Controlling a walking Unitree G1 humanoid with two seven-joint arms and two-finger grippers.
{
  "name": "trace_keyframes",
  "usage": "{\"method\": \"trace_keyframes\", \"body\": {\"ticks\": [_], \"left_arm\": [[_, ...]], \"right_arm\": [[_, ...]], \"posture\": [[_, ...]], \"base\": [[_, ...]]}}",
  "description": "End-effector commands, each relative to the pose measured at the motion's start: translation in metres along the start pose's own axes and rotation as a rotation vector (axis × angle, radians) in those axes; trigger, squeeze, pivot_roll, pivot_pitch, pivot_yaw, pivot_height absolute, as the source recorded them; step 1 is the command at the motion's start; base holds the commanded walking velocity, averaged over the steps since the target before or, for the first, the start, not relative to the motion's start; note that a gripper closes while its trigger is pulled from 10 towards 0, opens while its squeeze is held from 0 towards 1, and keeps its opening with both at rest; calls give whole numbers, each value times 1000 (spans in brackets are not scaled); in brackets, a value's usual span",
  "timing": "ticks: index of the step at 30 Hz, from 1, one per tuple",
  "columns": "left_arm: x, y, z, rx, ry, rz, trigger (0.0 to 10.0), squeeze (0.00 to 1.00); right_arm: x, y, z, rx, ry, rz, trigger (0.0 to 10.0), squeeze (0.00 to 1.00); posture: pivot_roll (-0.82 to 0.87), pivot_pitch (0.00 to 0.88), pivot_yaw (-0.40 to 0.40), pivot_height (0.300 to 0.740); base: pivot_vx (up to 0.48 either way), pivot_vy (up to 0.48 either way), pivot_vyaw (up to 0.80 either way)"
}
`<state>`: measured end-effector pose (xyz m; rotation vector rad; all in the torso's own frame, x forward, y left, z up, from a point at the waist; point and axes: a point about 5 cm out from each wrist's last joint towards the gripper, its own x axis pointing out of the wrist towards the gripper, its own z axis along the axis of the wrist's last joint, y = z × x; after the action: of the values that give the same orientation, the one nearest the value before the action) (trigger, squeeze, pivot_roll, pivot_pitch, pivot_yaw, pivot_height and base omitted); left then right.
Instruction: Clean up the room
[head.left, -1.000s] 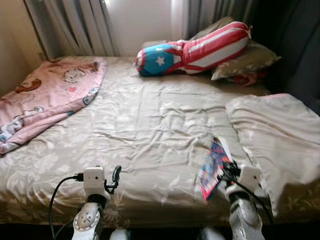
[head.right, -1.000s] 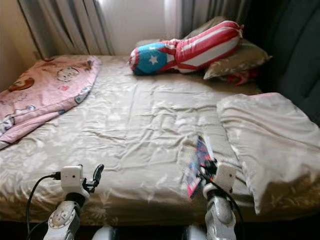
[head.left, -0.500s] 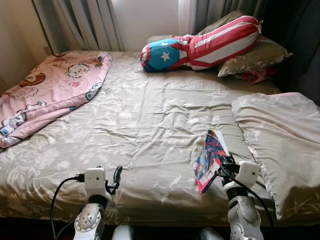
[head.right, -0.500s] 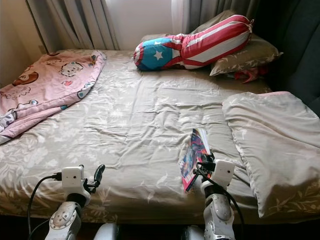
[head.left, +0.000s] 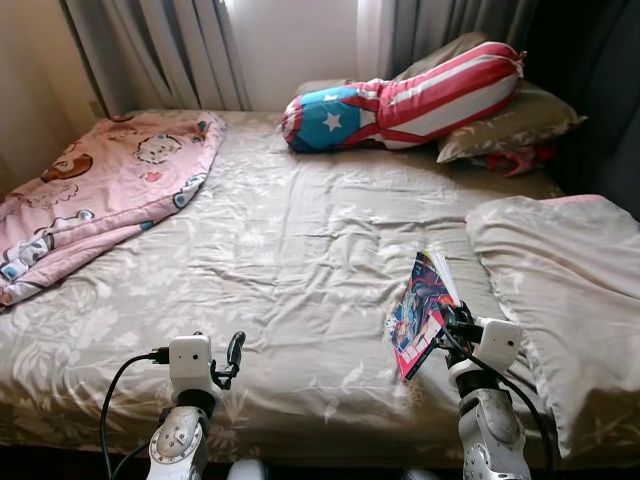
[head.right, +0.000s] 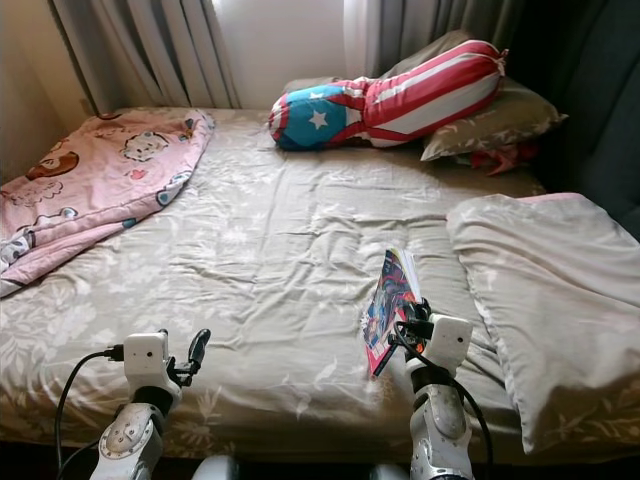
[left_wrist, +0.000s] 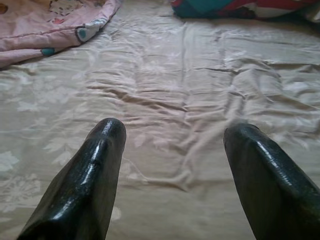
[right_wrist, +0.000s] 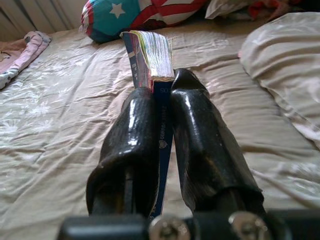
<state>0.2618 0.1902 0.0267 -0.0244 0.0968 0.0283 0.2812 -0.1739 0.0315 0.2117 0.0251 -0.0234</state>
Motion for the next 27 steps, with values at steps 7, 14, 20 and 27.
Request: {"method": "trace_keyframes", "body": {"ticks": [7, 14, 20, 27], "left_arm": [[1, 2, 1, -2, 2, 7, 10000, 0], [1, 3, 1, 2, 8, 12, 10000, 0], [0, 4, 0, 0, 11, 10, 10000, 0], [-1, 3, 0, 1, 9, 4, 10000, 0]], "right_arm": [[10, 10, 16, -8, -75, 49, 10000, 0], [16, 14, 17, 1, -66, 52, 10000, 0], [21, 11, 22, 2, -72, 34, 10000, 0], [30, 3, 25, 62, -52, -10, 10000, 0]], "posture": [[-18, 0, 20, 635], [-10, 0, 19, 635], [-9, 0, 21, 635], [-2, 0, 21, 635]], "base": [[310, 0, 0], [164, 0, 0], [0, 0, 0], [0, 0, 0]]}}
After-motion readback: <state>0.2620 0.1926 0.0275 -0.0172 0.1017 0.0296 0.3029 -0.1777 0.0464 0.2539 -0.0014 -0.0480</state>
